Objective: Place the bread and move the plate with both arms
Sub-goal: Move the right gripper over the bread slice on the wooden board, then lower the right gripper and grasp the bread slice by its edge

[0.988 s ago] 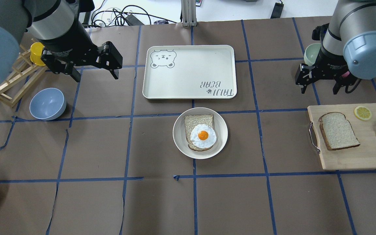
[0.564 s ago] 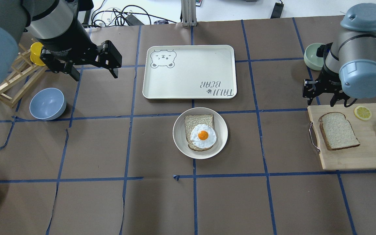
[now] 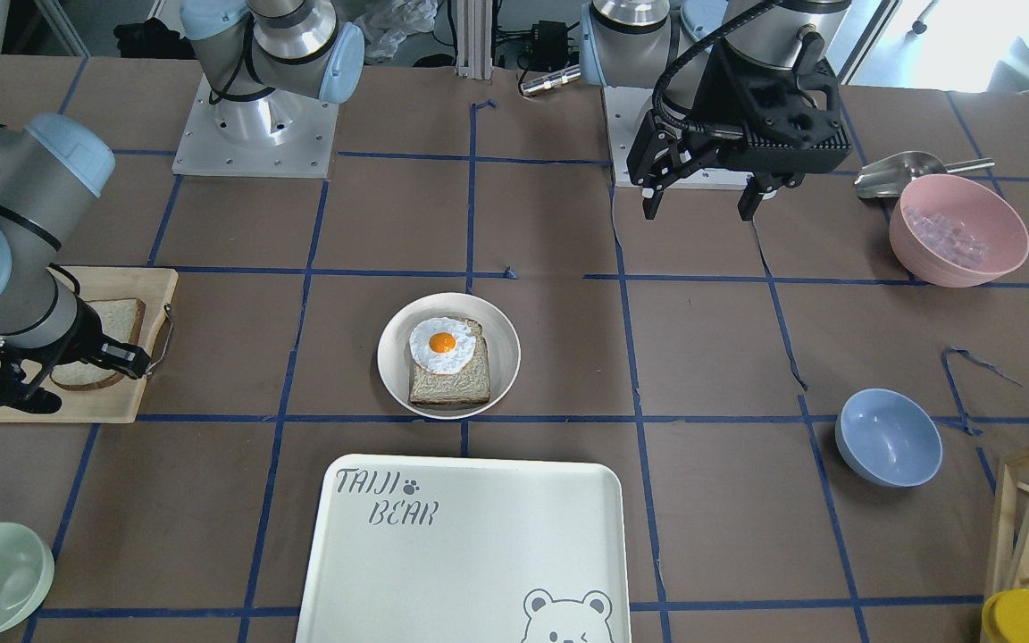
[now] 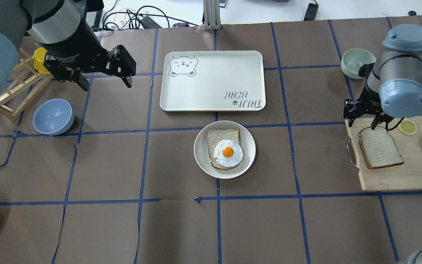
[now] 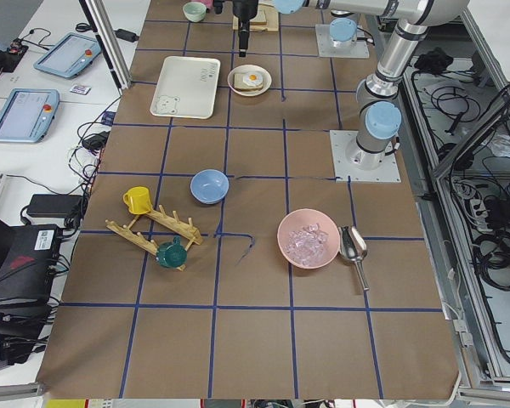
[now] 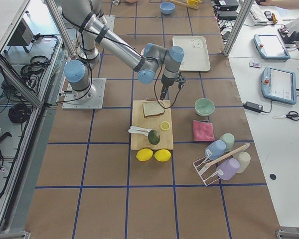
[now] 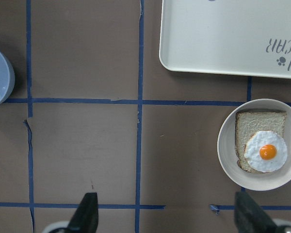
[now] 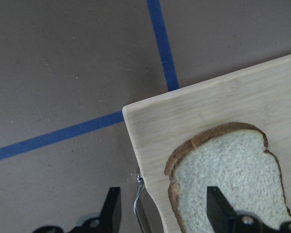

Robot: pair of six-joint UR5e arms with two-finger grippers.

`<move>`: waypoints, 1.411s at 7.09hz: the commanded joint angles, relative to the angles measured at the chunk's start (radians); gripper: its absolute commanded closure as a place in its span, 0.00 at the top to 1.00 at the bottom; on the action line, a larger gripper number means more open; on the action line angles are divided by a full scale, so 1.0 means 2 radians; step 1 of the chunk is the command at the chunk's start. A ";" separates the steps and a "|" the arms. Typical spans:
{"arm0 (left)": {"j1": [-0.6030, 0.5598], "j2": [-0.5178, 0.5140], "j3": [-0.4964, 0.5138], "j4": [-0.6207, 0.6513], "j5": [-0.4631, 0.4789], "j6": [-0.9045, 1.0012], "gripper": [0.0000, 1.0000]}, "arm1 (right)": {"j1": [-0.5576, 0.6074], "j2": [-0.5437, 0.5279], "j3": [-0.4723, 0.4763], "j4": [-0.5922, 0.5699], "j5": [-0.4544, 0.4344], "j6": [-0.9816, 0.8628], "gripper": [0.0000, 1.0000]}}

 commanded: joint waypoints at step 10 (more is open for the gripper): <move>0.000 0.000 0.000 0.000 -0.001 0.000 1.00 | -0.014 0.034 0.008 -0.015 -0.021 0.002 0.26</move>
